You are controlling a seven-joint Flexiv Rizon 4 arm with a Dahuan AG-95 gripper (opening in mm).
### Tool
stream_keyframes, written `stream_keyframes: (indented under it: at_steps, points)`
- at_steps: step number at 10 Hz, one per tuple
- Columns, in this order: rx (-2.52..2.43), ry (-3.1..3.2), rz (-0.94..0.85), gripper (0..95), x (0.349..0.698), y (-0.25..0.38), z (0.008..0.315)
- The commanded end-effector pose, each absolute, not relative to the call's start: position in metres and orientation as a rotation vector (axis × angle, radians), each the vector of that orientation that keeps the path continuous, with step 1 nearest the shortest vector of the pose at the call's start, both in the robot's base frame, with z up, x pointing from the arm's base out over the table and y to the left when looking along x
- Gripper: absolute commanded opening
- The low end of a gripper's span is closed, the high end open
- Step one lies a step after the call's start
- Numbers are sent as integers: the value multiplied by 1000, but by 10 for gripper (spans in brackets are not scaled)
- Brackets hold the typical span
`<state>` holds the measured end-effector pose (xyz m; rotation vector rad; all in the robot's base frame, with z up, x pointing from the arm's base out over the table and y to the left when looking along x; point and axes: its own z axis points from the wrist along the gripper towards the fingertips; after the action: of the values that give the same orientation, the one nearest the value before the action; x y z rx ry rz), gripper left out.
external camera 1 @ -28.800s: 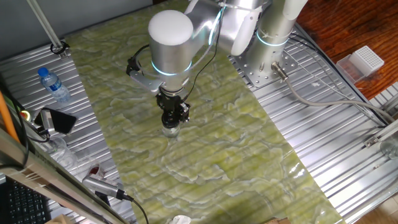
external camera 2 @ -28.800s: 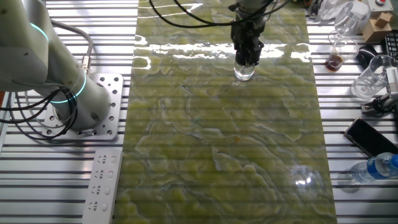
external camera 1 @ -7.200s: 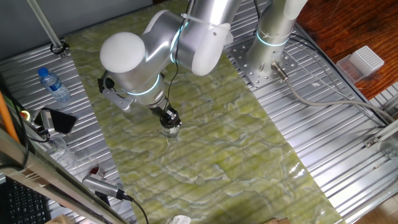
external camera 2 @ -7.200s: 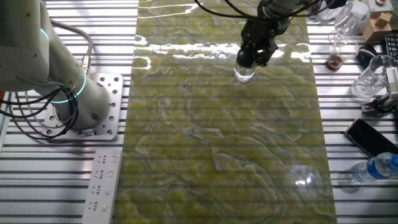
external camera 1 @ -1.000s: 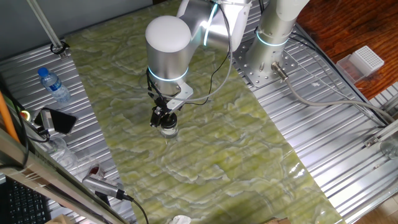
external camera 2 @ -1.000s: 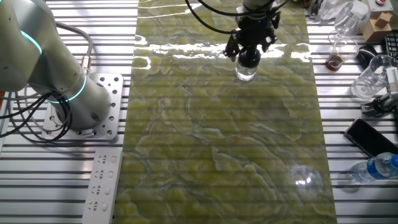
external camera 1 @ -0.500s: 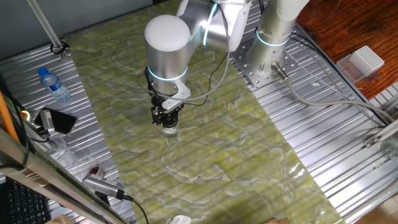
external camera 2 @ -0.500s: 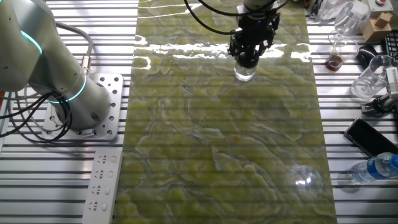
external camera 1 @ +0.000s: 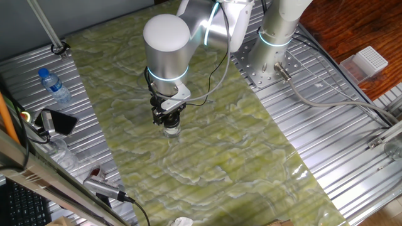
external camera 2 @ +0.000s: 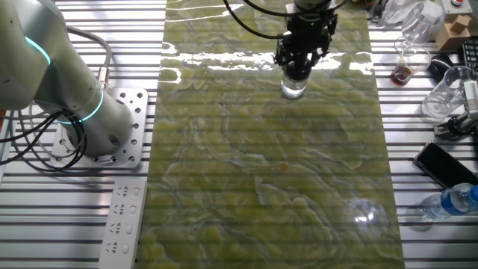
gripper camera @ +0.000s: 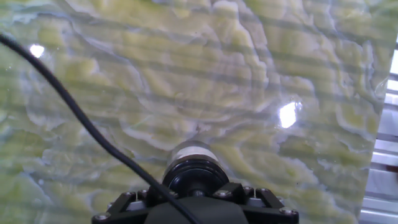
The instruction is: Unscrew the lid from the jar
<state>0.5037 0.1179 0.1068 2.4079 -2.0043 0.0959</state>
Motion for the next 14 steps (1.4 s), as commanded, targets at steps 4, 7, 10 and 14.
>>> stream_keyframes:
  at_steps: [4,7,10,14]
  points:
    - [2405,-2009,103,0,504,118,105]
    - [2404,-2008,101,380,504,118,105]
    - [2402,-2011,100,570,504,118,105]
    - [2391,-2025,100,760,504,118,102]
